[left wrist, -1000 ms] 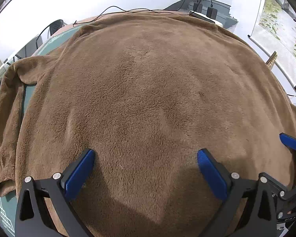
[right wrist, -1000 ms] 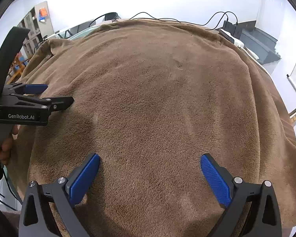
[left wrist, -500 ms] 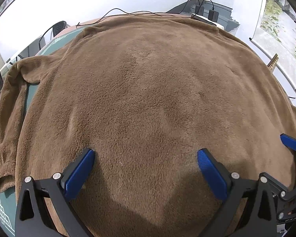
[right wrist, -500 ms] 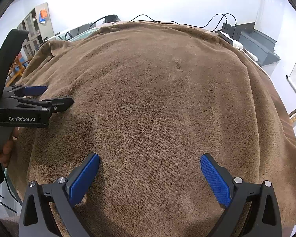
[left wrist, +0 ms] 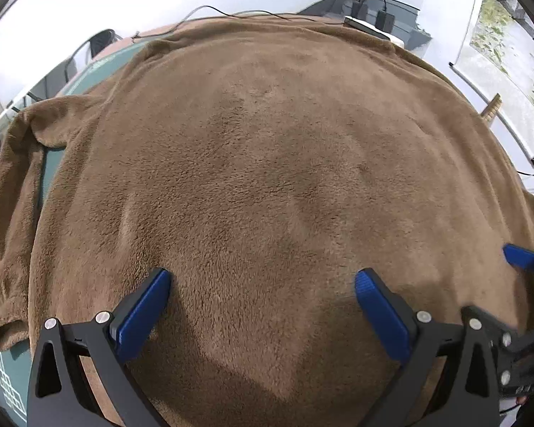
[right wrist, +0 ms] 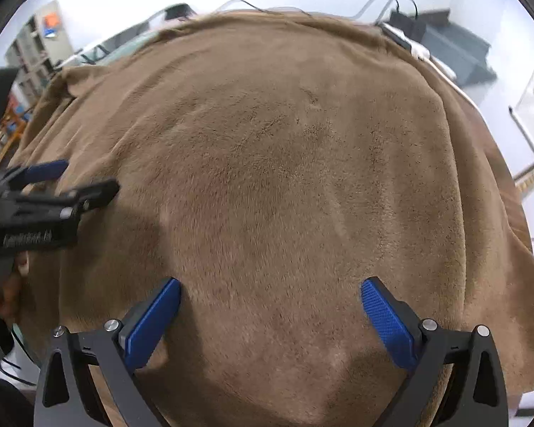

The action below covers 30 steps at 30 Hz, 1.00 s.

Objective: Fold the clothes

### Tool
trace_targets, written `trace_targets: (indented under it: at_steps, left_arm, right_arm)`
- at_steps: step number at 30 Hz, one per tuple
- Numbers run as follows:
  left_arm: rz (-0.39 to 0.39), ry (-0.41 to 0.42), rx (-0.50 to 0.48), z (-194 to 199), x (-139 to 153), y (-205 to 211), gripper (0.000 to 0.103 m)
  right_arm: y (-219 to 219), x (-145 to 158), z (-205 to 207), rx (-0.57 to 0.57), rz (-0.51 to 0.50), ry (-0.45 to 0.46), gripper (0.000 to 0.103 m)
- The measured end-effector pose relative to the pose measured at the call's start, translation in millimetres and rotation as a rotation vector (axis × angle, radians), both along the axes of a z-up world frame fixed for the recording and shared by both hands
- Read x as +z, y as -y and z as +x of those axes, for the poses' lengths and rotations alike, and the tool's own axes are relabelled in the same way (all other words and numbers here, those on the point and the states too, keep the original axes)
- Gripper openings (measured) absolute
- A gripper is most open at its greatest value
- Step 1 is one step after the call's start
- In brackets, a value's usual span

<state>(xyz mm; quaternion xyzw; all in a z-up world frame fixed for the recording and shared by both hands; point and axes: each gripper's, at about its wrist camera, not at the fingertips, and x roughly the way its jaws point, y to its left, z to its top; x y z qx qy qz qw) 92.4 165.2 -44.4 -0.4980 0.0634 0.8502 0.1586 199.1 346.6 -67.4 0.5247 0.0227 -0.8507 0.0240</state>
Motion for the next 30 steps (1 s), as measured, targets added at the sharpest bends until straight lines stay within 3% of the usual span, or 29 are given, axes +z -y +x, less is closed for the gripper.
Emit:
trace_targets:
  at_steps: [5,9,10,14,21,30]
  left_arm:
    - [0.04,-0.031,-0.049,-6.1,12.7,4.9,0.103]
    - [0.049,0.025,-0.022,-21.0,-0.3,14.3,0.102]
    - [0.042,0.005,-0.02,-19.2,-0.5,14.6,0.103]
    - [-0.022,-0.039,-0.057,-10.6,-3.7,3.2,0.102]
    - [-0.01,-0.052,-0.042,-9.9,-4.6,4.2,0.103]
    - [-0.028,-0.051,0.083,-6.0,-3.2,1.1,0.103]
  right_arm:
    - [11.9,17.4,-20.1,-0.055,-0.048,-0.083,0.103]
    - [29.5,-6.8,-34.9,-0.021,0.011,-0.037,0.103]
    - [32.9,-5.2,-30.8,-0.007,0.031,-0.087,0.103]
    - [29.8,-6.3,-26.2,-0.006,0.006,-0.092,0.103]
    - [30.2,-6.6,-27.0,0.014,0.009,-0.077,0.103]
    - [20.6,-6.8,-21.0,0.296,0.006,-0.005,0.103]
